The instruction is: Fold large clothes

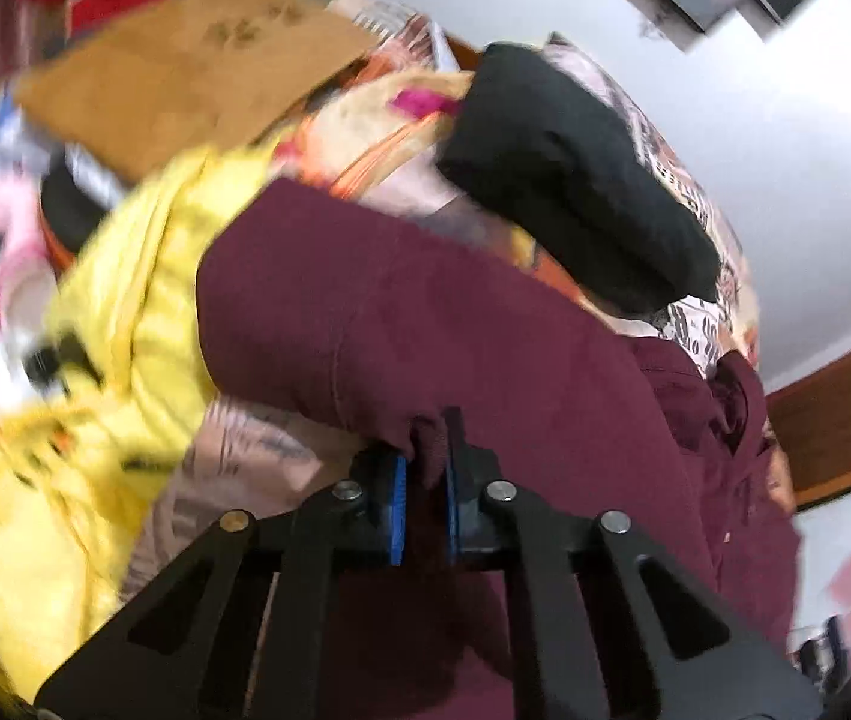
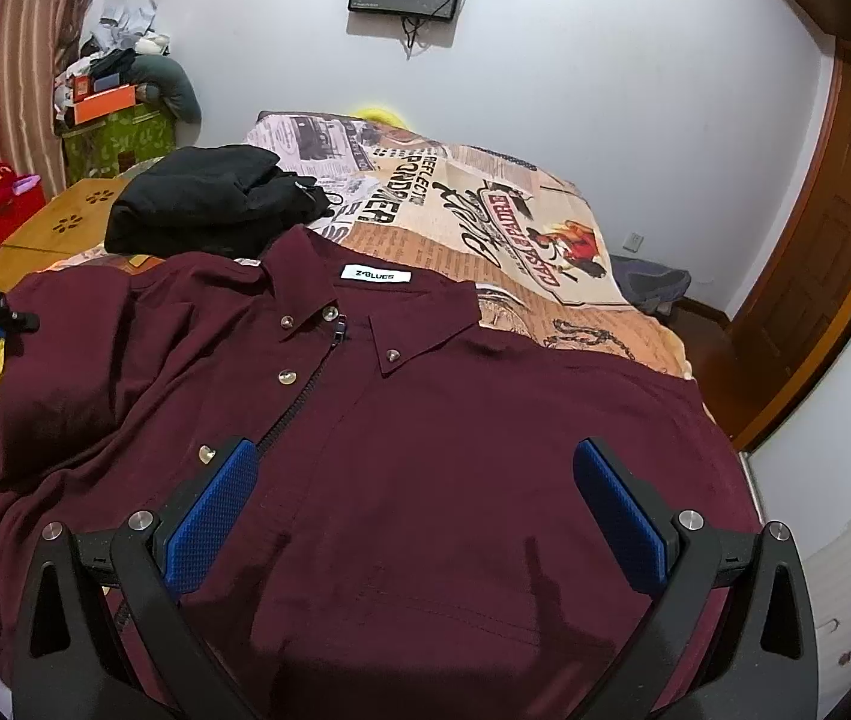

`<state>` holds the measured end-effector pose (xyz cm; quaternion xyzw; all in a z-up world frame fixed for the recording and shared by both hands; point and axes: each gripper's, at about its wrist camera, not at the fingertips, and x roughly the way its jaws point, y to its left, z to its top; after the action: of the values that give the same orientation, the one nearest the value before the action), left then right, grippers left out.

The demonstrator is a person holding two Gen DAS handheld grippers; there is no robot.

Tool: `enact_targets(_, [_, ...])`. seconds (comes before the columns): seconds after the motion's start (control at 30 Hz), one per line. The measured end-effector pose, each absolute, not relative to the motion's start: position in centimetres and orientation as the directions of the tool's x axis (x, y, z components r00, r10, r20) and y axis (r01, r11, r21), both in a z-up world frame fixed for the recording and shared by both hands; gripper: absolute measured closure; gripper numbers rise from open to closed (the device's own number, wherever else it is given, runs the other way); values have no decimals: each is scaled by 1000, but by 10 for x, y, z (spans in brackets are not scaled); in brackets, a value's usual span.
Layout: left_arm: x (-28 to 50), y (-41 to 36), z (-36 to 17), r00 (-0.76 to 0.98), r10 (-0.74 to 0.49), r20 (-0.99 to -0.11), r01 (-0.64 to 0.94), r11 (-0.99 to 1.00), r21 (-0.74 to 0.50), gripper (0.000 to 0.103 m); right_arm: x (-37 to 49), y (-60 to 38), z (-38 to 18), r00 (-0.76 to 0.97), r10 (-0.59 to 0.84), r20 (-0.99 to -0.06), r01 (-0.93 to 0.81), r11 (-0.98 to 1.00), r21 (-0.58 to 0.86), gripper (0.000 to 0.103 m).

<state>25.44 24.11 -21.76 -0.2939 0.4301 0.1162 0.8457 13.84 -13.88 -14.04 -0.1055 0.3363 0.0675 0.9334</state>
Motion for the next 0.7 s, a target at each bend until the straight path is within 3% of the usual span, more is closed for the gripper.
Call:
enact_targets(0.17, [265,179,-137,721,31,-693,-281,926,-251,97,138,-154,-135,780,47,-624,-180,972,-152,0])
enact_targets(0.4, [271,75,-40,833,-157,-530,-4,957,-289,98,136,-189,-121,803,58,-593,-141,985,-95,0])
enact_targets(0.53, [283,24,-22,807,-296,-511,119,929,-351,98,130,-214,-111,824,22,-566,-96,990,-101,0])
enact_targets(0.7, [300,-52,-37,725,-394,-565,215,909,-357,98,124,-245,-105,834,-4,-552,-52,995,-86,0])
